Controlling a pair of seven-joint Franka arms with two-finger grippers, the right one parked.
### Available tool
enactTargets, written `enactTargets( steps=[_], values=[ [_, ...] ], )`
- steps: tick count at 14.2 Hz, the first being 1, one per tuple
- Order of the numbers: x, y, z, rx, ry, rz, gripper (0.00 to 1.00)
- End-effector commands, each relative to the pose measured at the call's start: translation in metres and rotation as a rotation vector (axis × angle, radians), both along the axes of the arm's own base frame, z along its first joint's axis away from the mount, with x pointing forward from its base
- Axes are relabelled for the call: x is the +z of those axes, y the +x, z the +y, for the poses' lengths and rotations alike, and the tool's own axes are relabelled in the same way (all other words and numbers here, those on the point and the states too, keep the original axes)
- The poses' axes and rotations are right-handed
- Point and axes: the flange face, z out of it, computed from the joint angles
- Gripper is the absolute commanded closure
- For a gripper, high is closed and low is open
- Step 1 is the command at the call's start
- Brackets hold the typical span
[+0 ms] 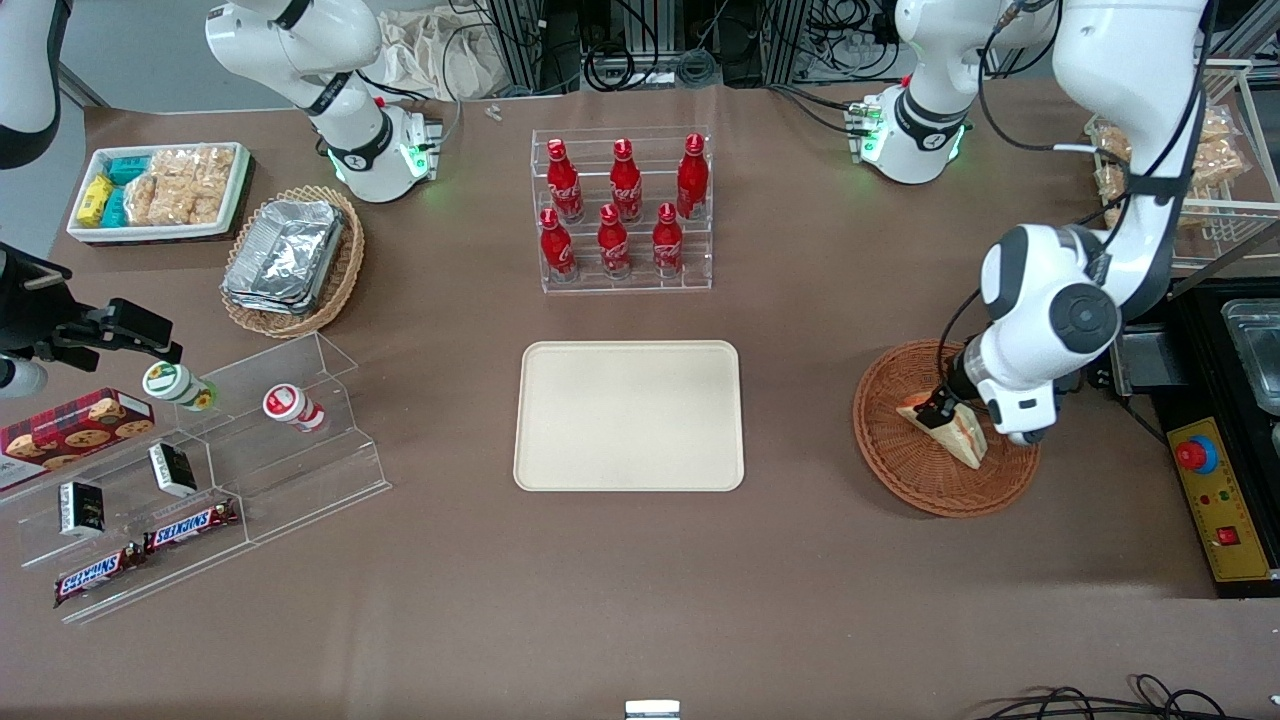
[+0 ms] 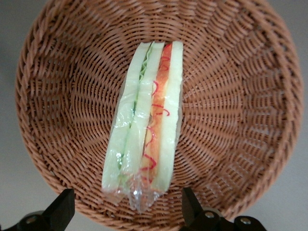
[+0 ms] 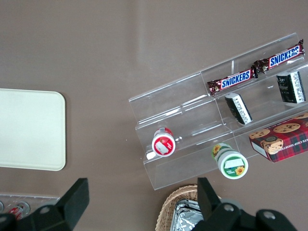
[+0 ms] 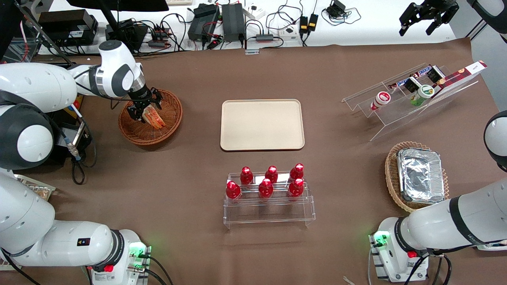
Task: Place sandwich from basket to tray
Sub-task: 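Lower the left gripper and grasp the wrapped sandwich in the basket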
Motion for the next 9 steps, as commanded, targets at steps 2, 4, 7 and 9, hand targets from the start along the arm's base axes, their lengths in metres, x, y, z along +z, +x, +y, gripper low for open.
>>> enactTargets(
  steps=[2, 4, 7, 9],
  values=[
    [-0.009, -0.002, 0.005, 0.003, 0.043, -0.015, 0.00],
    [-0.015, 0.001, 0.008, -0.005, 0.049, -0.036, 0.00],
    [-0.015, 0.005, 0.023, 0.004, 0.069, -0.043, 0.21],
    [-0.012, 0.008, 0.030, 0.016, 0.072, -0.055, 0.97]
  ],
)
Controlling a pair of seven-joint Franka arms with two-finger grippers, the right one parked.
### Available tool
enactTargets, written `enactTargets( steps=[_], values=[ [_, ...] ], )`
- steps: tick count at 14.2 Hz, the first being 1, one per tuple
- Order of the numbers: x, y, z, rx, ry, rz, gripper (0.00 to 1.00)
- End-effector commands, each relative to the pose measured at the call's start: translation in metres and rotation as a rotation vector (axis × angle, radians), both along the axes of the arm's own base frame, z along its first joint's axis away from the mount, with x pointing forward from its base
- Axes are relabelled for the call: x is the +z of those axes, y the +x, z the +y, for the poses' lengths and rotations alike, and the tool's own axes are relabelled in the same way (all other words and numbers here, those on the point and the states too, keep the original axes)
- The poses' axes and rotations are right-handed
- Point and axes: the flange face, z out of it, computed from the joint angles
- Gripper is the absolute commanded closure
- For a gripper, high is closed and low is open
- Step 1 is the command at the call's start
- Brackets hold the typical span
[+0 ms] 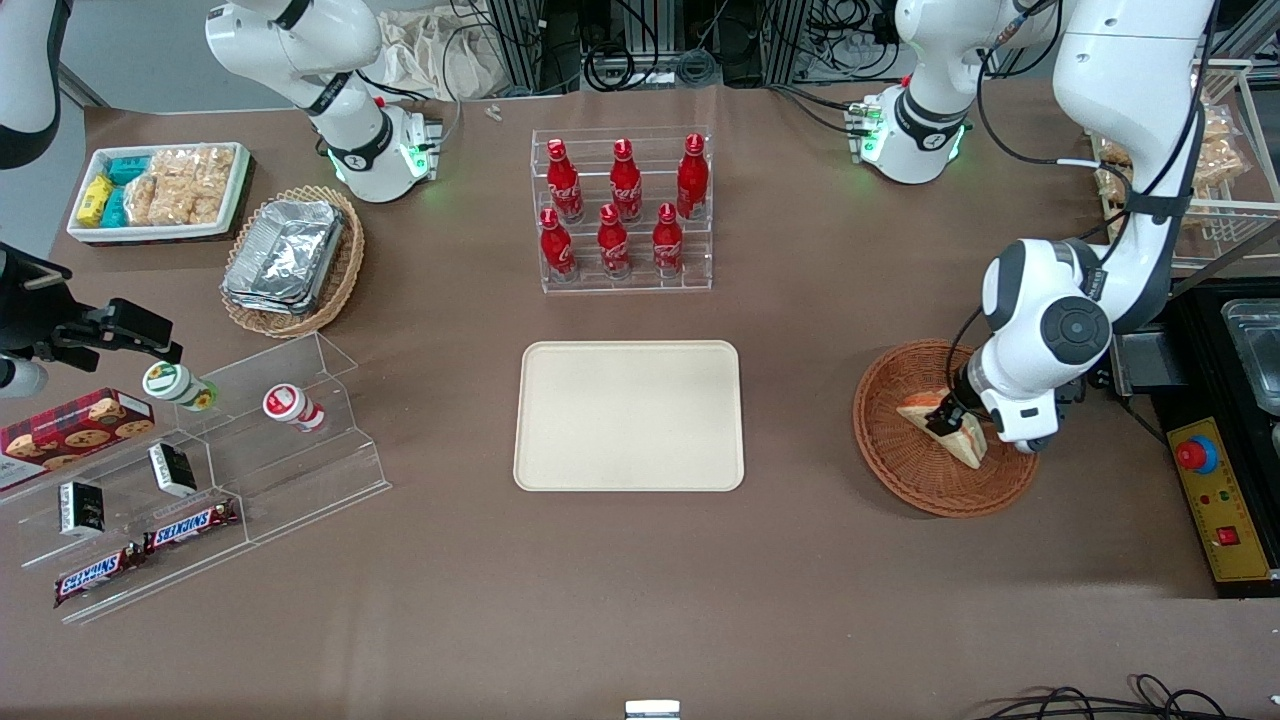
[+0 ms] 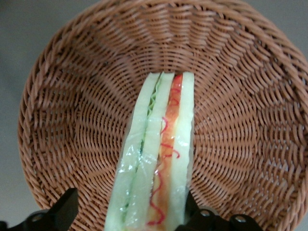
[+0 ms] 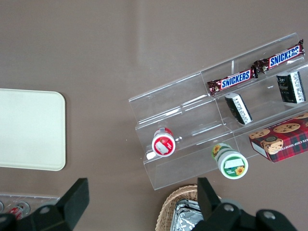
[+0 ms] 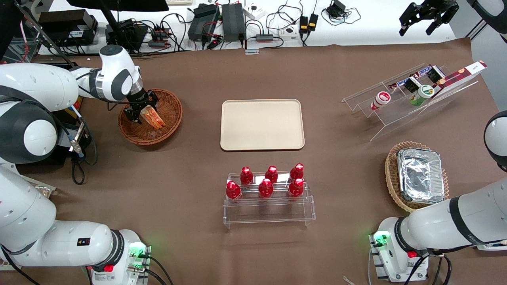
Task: Place sandwich from basket to tray
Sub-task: 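Lower the left gripper and grasp the wrapped sandwich in the basket, then lift the sandwich and carry it with the left gripper to the cream tray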
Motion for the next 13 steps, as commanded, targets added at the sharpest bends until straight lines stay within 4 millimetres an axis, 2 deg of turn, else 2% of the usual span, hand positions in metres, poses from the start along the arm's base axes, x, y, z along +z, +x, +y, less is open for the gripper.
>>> enactTargets(
  steps=[1, 2, 4, 5, 6, 7, 8, 11, 13],
  values=[
    [0.006, 0.003, 0.006, 0.015, 0.020, -0.032, 1.00],
    [0.012, 0.004, 0.006, 0.019, 0.021, -0.036, 1.00],
    [0.054, 0.009, -0.002, 0.017, 0.022, -0.052, 1.00],
    [0.080, 0.010, -0.014, -0.004, 0.024, -0.023, 1.00],
    [0.101, 0.011, -0.040, -0.052, 0.025, 0.013, 1.00],
    [0.122, 0.013, -0.077, -0.108, 0.013, 0.020, 1.00],
    [0.132, 0.012, -0.118, -0.168, -0.018, 0.016, 1.00],
    [0.123, -0.016, -0.236, -0.467, -0.106, -0.046, 1.00],
    [0.101, -0.035, -0.288, -0.666, -0.167, -0.090, 1.00]
  ],
)
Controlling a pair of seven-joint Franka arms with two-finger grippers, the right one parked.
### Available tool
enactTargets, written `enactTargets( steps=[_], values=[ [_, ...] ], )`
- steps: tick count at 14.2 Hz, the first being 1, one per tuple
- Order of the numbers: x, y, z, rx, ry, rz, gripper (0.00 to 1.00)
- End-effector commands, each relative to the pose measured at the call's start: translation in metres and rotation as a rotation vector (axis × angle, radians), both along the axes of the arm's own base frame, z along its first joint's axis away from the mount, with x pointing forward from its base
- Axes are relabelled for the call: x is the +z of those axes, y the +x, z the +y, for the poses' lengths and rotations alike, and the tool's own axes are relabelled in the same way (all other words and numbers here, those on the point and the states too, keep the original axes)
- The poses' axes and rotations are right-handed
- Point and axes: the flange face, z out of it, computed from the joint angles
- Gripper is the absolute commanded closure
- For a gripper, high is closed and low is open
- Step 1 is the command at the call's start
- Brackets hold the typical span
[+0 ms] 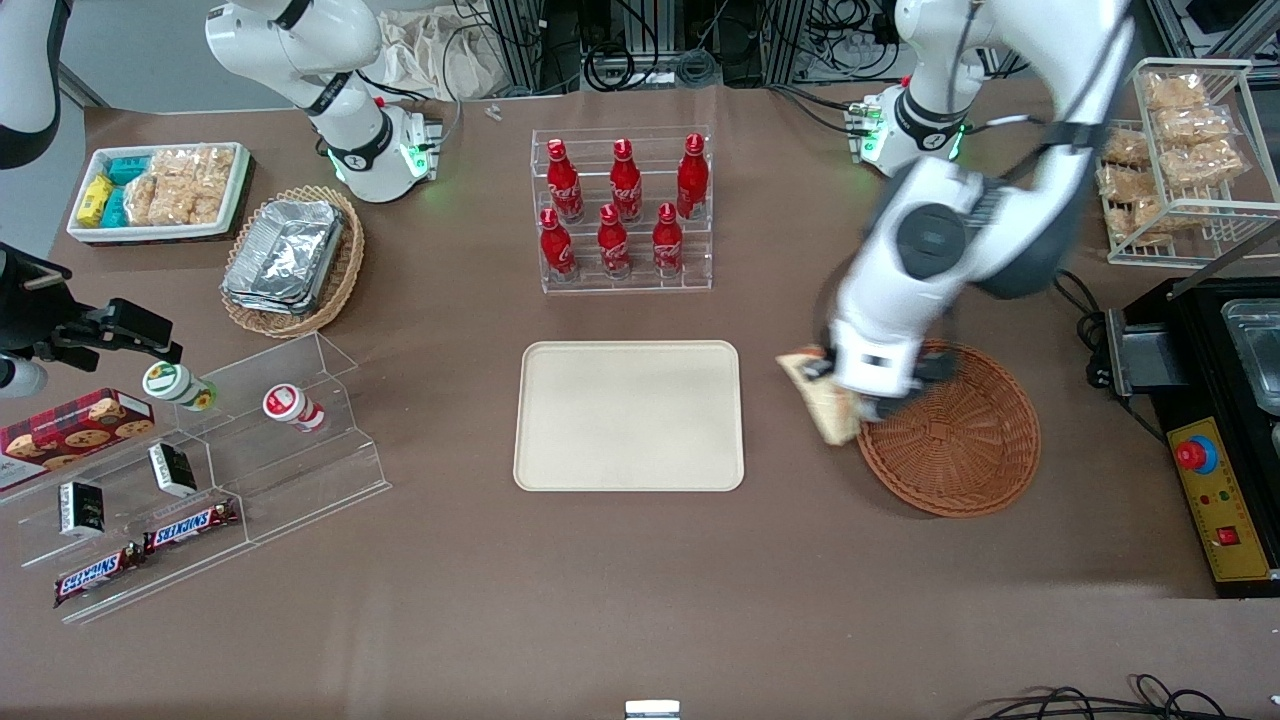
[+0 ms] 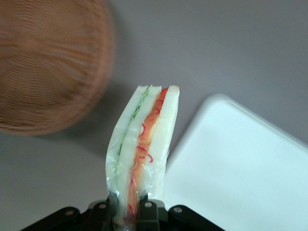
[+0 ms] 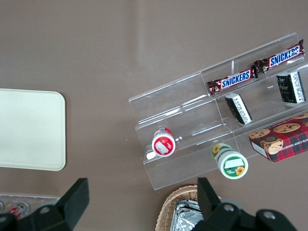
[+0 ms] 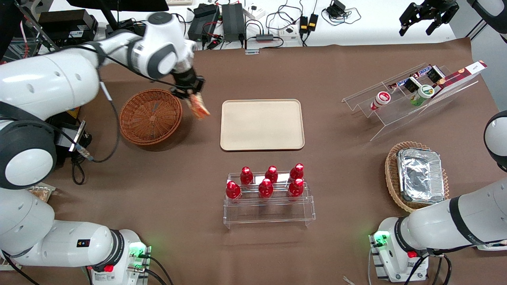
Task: Place sandwich from basket to tray
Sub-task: 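Lift the sandwich and carry it with the left gripper to the cream tray, then lower the sandwich onto the tray and open the left gripper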
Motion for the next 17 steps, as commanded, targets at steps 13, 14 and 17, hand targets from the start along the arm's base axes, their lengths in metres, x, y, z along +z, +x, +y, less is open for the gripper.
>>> enactTargets(
  steps=[13, 14, 17],
  values=[
    [-0.065, 0.006, -0.087, -0.309, 0.000, -0.180, 0.00],
    [-0.036, 0.006, -0.082, -0.299, 0.022, -0.205, 0.00],
    [0.044, 0.006, -0.057, -0.252, 0.163, -0.153, 0.00]
  ],
)
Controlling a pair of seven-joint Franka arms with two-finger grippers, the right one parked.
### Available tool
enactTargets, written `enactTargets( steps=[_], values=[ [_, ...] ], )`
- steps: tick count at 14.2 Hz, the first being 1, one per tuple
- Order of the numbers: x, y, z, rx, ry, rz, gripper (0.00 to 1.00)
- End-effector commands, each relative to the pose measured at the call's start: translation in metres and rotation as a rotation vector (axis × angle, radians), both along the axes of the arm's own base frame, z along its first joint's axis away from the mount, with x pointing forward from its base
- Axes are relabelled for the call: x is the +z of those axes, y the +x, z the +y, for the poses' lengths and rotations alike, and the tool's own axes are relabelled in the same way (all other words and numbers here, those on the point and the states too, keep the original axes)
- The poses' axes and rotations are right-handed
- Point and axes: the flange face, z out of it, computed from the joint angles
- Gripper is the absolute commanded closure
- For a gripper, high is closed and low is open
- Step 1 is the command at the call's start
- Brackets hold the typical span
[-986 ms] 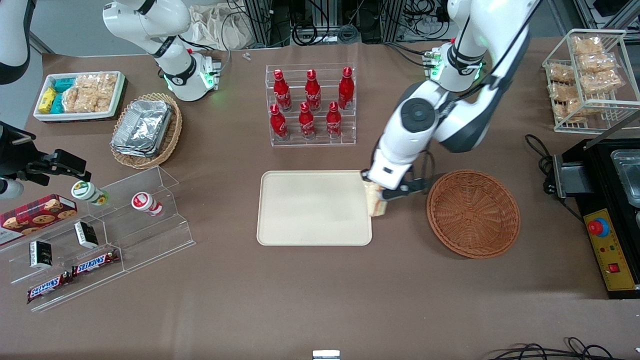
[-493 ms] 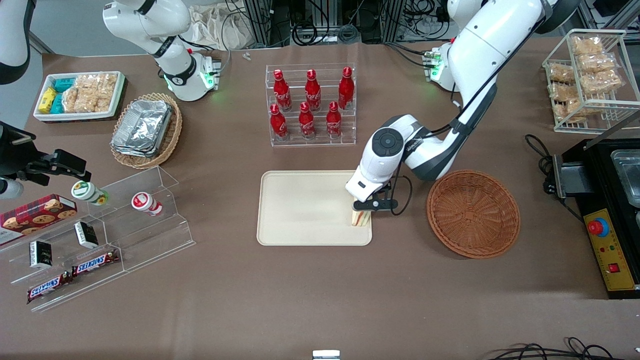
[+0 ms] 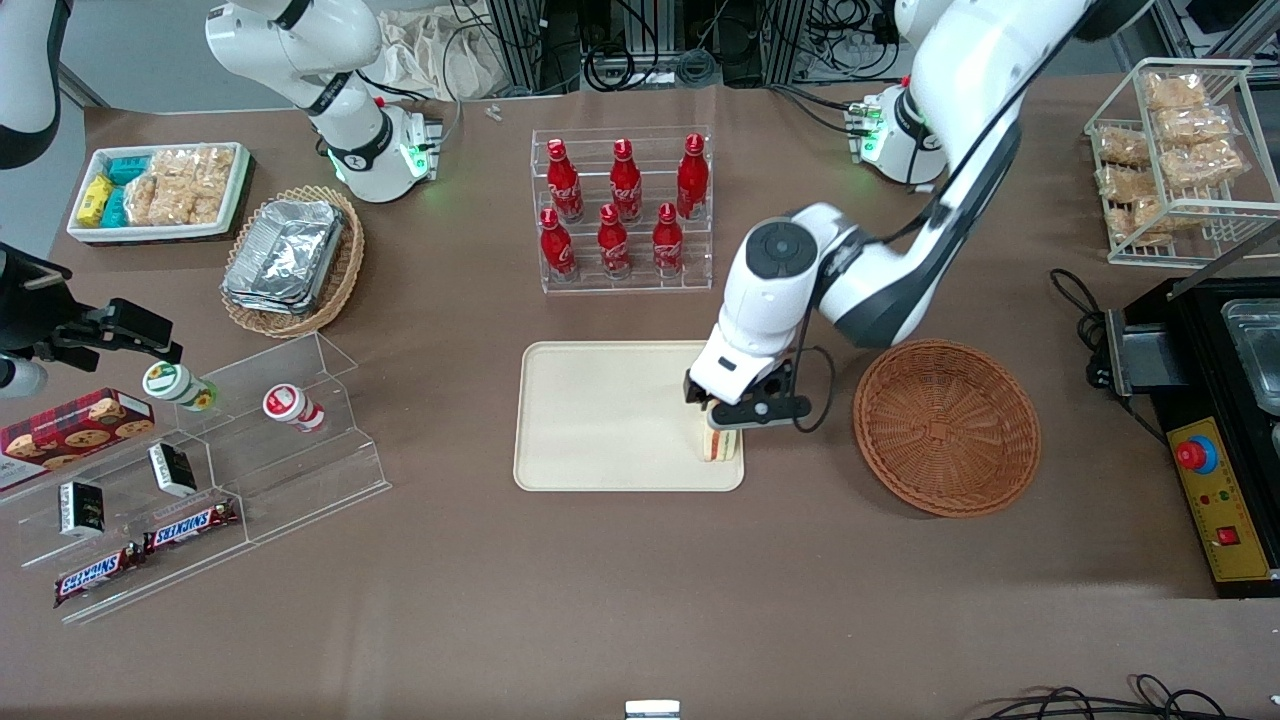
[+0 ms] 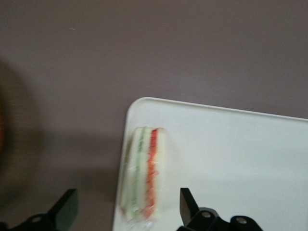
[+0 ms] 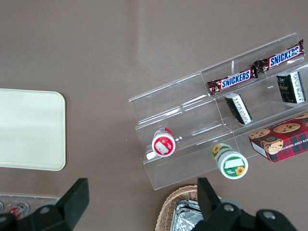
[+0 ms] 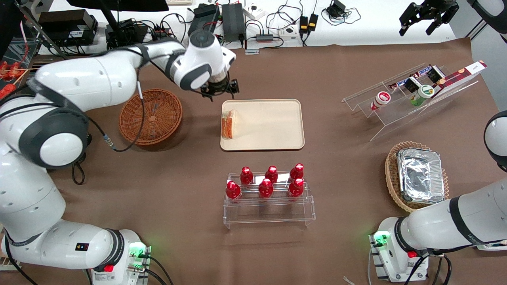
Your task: Place sandwich from basket to tray
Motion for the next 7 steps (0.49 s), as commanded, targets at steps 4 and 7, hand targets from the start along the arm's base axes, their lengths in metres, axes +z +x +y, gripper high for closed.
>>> enactTargets(
  steps=[4, 7],
  values=[
    [0.154, -0.004, 0.098, -0.007, -0.017, 0.093, 0.00],
    [0.212, -0.002, 0.187, -0.086, -0.017, 0.211, 0.00]
  ],
)
